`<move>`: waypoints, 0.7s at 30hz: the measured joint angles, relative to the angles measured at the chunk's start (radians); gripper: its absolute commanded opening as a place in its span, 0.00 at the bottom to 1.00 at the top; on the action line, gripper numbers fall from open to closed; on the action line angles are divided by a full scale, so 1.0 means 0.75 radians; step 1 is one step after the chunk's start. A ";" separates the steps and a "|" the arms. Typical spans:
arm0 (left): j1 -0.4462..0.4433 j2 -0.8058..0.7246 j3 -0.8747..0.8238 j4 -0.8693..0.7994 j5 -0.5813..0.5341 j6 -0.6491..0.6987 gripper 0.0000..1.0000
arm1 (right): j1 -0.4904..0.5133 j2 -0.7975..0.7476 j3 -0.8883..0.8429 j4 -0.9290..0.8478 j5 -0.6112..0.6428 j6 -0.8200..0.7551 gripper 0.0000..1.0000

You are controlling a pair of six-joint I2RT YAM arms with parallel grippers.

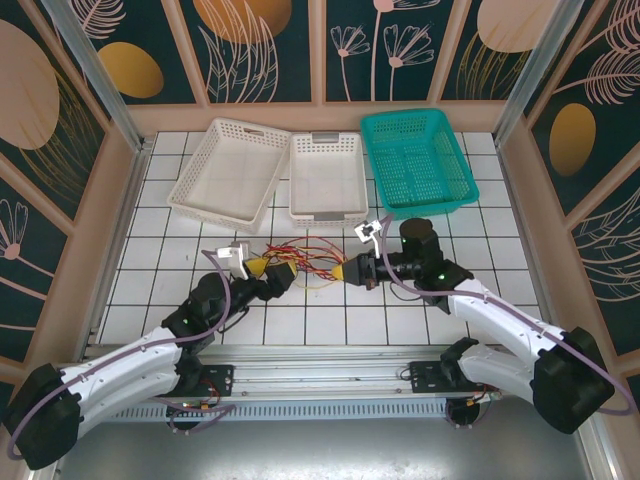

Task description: Untangle the cables

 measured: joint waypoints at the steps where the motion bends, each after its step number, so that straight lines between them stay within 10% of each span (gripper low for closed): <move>1: 0.000 -0.001 0.000 0.005 0.001 -0.004 0.98 | -0.006 0.000 -0.003 0.015 -0.018 0.010 0.00; 21: -0.005 0.024 -0.030 0.141 -0.147 -0.088 0.84 | -0.015 0.006 -0.042 0.165 -0.163 0.141 0.00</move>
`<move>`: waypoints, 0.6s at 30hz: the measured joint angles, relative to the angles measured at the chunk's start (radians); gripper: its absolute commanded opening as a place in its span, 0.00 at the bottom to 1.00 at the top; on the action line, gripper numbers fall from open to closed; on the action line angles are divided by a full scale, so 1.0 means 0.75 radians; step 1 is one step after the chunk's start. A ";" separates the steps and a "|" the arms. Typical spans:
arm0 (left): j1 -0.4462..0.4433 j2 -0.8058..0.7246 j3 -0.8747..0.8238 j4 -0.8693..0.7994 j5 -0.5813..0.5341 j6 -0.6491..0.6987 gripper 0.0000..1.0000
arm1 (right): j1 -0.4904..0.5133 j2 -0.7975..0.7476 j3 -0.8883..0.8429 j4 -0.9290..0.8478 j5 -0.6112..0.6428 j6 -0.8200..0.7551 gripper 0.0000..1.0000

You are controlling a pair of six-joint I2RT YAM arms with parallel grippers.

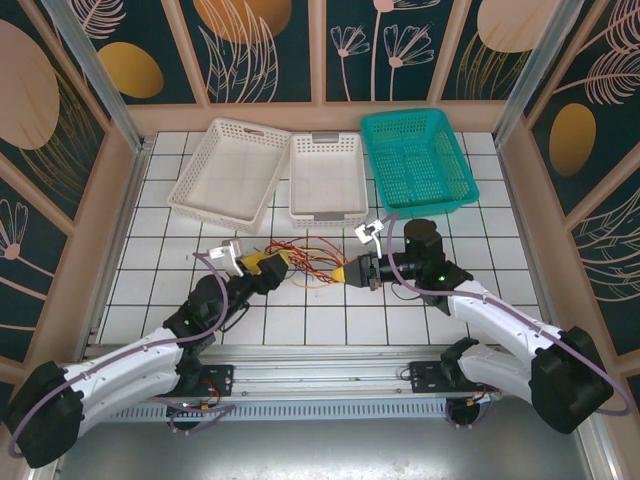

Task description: Untangle the cables

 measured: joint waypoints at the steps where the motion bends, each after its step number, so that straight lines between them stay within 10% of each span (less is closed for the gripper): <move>1: 0.000 0.009 0.000 0.019 0.008 -0.008 0.79 | 0.003 0.000 -0.003 0.013 -0.004 0.008 0.00; 7: 0.000 0.091 -0.001 0.139 0.074 -0.020 0.74 | 0.023 0.020 -0.023 0.087 -0.025 0.064 0.00; 18: 0.000 0.081 -0.009 0.176 0.136 -0.005 0.20 | 0.023 0.043 -0.023 0.096 -0.043 0.095 0.00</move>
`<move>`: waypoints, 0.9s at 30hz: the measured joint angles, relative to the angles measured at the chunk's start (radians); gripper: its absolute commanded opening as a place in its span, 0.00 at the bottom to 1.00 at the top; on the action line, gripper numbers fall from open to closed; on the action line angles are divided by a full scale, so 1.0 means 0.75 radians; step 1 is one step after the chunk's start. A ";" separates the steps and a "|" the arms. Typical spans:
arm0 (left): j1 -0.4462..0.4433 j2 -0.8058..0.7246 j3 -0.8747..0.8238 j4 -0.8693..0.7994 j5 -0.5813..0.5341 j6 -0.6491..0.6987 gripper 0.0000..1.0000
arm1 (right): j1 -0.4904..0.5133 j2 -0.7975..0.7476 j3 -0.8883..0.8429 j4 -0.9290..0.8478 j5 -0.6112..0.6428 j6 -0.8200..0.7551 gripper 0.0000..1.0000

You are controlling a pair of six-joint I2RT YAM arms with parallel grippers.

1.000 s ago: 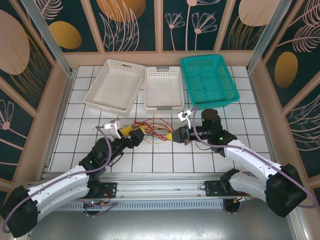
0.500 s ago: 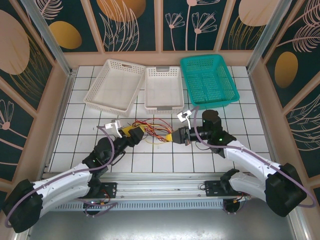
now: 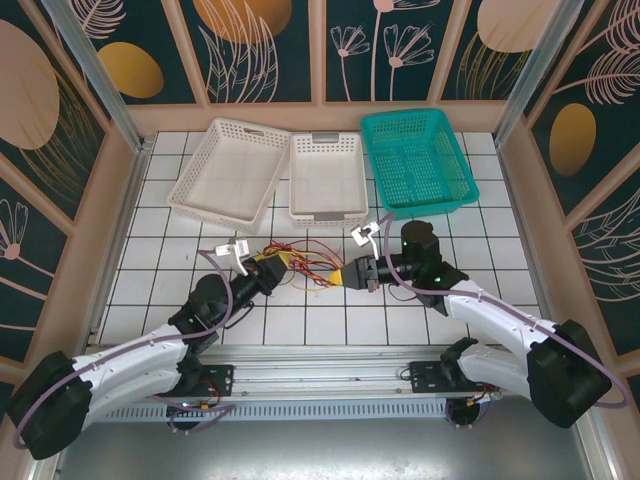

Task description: Untangle the cables

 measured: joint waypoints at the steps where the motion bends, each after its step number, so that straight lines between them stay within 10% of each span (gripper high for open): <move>1: 0.000 -0.017 -0.006 -0.007 0.002 0.001 0.14 | -0.009 0.000 0.000 -0.016 0.004 -0.002 0.00; 3: 0.001 -0.049 -0.020 -0.022 0.006 0.009 0.00 | -0.030 0.000 0.003 -0.052 0.025 -0.003 0.00; 27: -0.052 -0.079 0.099 -0.520 0.116 0.122 0.00 | -0.314 -0.074 0.141 -0.640 0.498 -0.056 0.00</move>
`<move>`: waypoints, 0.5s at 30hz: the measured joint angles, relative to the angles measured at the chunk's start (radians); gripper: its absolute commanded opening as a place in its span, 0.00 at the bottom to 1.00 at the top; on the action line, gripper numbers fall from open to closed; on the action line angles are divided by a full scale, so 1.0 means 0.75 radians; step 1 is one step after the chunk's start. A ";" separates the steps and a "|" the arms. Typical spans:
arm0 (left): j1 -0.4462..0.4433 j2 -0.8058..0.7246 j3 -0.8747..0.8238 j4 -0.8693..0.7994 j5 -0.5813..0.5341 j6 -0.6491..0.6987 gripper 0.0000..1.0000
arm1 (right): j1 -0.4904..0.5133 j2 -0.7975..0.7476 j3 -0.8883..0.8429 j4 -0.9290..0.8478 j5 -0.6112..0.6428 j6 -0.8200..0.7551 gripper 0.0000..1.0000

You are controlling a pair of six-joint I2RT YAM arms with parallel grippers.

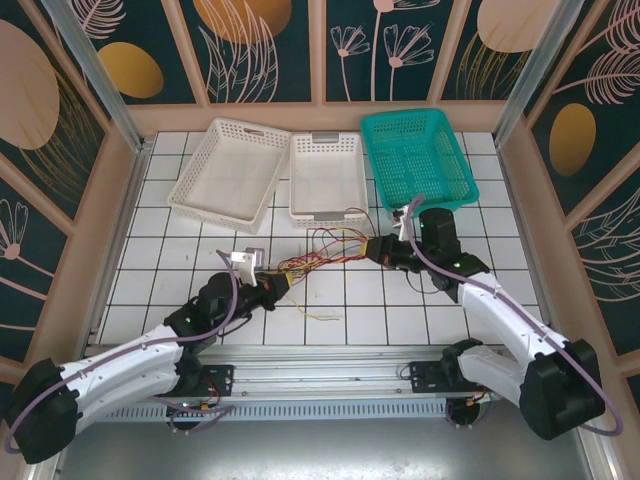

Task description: Untangle the cables

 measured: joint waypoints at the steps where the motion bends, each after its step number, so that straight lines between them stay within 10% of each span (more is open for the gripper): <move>1: -0.002 0.007 0.015 -0.003 0.000 0.005 0.00 | -0.010 -0.009 -0.001 -0.008 -0.010 -0.001 0.00; 15: -0.006 0.229 0.196 -0.085 -0.011 0.034 0.00 | -0.084 -0.107 0.008 -0.148 0.062 -0.026 0.06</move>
